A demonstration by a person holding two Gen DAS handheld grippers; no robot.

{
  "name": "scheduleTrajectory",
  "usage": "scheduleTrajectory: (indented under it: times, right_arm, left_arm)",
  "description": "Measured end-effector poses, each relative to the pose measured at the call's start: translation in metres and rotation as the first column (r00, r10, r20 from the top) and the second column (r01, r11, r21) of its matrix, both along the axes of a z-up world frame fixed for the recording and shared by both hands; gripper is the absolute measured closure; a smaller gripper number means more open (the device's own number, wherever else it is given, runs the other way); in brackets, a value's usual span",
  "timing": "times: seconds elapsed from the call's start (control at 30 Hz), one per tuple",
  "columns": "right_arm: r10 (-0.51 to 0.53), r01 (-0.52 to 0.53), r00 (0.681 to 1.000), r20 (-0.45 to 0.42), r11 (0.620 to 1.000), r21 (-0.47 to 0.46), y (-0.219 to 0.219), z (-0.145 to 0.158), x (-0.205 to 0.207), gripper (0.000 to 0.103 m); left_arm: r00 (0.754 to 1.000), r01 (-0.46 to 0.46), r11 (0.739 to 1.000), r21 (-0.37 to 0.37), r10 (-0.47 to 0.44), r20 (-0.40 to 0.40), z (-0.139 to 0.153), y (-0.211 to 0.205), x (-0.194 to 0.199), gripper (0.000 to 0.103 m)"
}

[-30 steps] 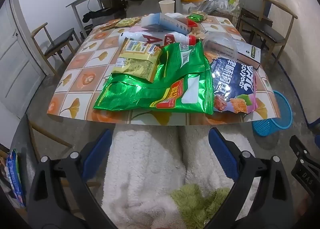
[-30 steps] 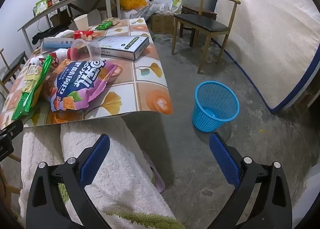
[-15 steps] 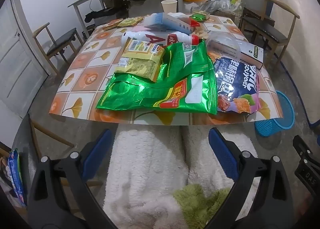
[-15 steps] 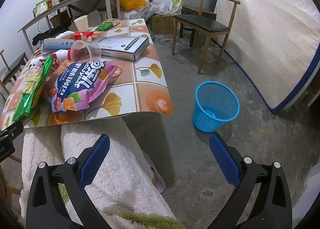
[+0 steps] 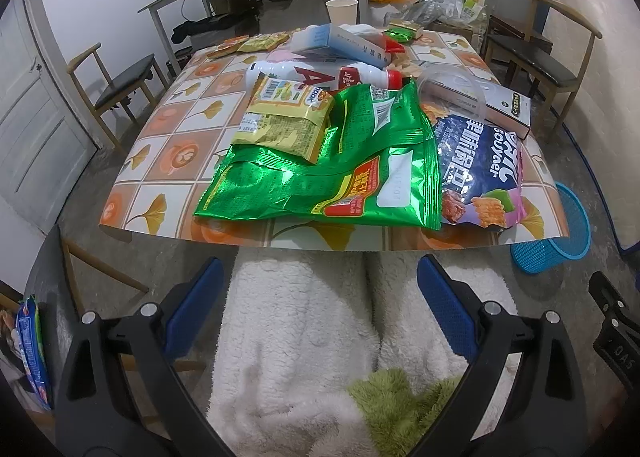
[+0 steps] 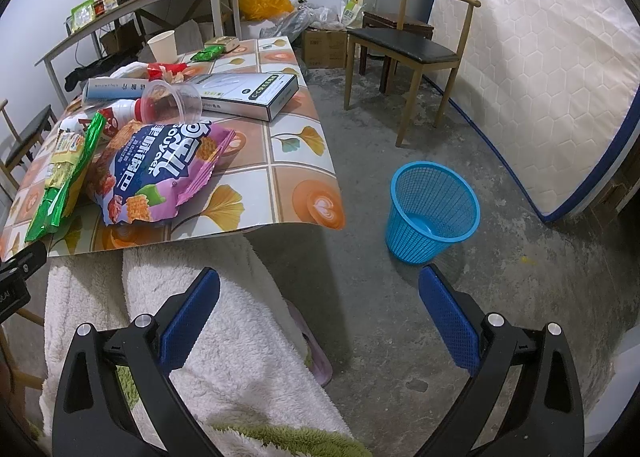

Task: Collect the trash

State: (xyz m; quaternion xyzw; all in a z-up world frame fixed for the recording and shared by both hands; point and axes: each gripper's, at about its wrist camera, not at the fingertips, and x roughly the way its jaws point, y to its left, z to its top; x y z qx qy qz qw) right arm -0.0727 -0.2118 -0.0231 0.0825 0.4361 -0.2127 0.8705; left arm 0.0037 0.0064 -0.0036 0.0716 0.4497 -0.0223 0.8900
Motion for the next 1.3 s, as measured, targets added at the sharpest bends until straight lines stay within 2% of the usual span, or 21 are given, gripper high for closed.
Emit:
scheduleTrajectory:
  times: [1.3]
  right_arm:
    - [0.004,-0.004,1.000,0.001,1.000,0.012,0.001,0.000,0.003,0.006]
  left_arm:
    - [1.000,-0.007,1.000,-0.003,0.007,-0.006,-0.001,0.012,0.001,0.010]
